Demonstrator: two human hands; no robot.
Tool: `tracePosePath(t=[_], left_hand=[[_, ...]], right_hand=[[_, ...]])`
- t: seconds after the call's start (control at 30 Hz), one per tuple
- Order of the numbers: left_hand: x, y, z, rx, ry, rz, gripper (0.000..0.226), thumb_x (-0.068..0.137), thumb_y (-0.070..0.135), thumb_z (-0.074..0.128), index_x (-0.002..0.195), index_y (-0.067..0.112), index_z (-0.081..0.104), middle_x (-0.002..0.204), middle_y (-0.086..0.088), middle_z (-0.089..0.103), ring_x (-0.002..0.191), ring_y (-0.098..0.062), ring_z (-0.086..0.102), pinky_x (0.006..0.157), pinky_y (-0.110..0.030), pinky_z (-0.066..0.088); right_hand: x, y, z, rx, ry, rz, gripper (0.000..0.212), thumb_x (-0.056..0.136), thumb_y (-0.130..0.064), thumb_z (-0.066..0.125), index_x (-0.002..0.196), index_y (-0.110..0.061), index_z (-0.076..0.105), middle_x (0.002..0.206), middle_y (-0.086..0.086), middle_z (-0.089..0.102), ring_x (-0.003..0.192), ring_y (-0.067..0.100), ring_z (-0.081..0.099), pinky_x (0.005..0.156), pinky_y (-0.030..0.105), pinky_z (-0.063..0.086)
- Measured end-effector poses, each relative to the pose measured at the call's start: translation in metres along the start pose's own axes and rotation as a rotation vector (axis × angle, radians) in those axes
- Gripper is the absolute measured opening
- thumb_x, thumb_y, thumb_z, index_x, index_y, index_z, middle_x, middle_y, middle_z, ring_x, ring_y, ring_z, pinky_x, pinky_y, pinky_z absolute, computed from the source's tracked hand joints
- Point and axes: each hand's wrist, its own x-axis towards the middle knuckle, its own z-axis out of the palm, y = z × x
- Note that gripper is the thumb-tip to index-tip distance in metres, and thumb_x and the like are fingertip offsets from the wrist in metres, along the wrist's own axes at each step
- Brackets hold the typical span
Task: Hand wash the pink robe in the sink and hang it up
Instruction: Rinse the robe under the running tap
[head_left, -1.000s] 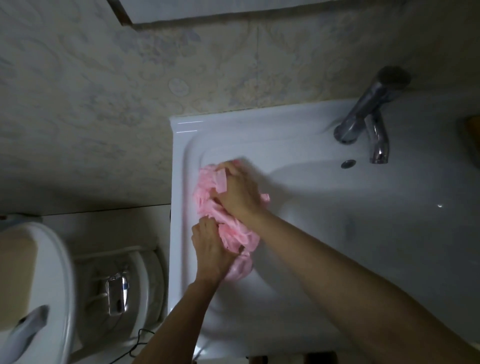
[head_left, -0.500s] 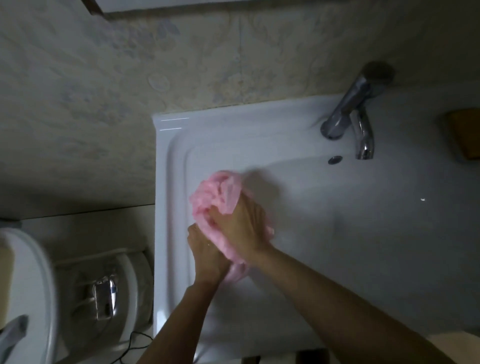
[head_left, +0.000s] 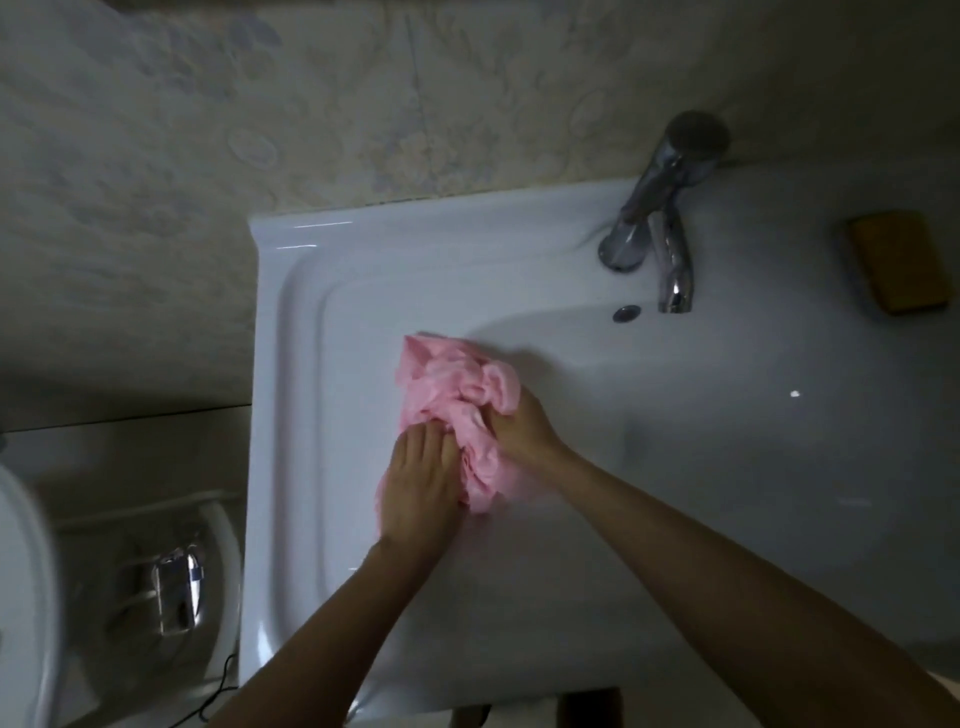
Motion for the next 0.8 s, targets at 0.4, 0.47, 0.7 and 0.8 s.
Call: tracePosePath(t=[0.4,0.47,0.7,0.8], left_hand=[[0.066,0.069,0.016,-0.499,-0.177,-0.17,0.076,0.073,0.054,0.058,0.138,0.021,0.036,0.149,-0.009,0.035,0.137,-0.035,0.028,0.109,-0.06,0.022],[0.067,0.078,0.036,-0.268,-0.281,0.014,0.105,0.063,0.071,0.065,0.145,0.027,0.017,0.157,-0.012,0.009,0.143,-0.039,0.005,0.105,-0.072,0.01],[0.075,0.094,0.077,0.013,-0.386,0.212,0.092,0.042,0.076,0.072,0.11,0.014,0.068,0.148,-0.019,0.035,0.135,-0.043,0.032,0.091,-0.076,0.029],[0.071,0.101,0.089,0.008,-0.345,0.148,0.083,0.063,0.06,0.072,0.13,0.016,0.051,0.153,-0.015,0.026,0.14,-0.04,0.02,0.097,-0.073,0.027]], right_hand=[[-0.01,0.095,-0.156,-0.416,0.386,0.132,0.101,0.06,-0.074,0.066,0.132,-0.006,0.048,0.133,0.01,0.051,0.122,0.026,0.049,0.103,0.041,0.041],[-0.008,0.101,-0.16,-0.699,0.408,-0.029,0.1,0.07,-0.07,0.058,0.146,-0.014,0.026,0.143,0.007,0.038,0.134,0.029,0.035,0.114,0.048,0.023],[0.016,0.132,-0.155,-1.258,-0.211,-0.56,0.081,0.071,-0.07,0.044,0.143,-0.037,0.032,0.155,0.015,0.021,0.141,0.041,0.022,0.105,0.071,0.013],[0.026,0.151,-0.158,-1.203,-0.283,-0.483,0.079,0.079,-0.066,0.042,0.148,-0.031,0.026,0.157,0.01,0.016,0.142,0.032,0.024,0.11,0.063,0.012]])
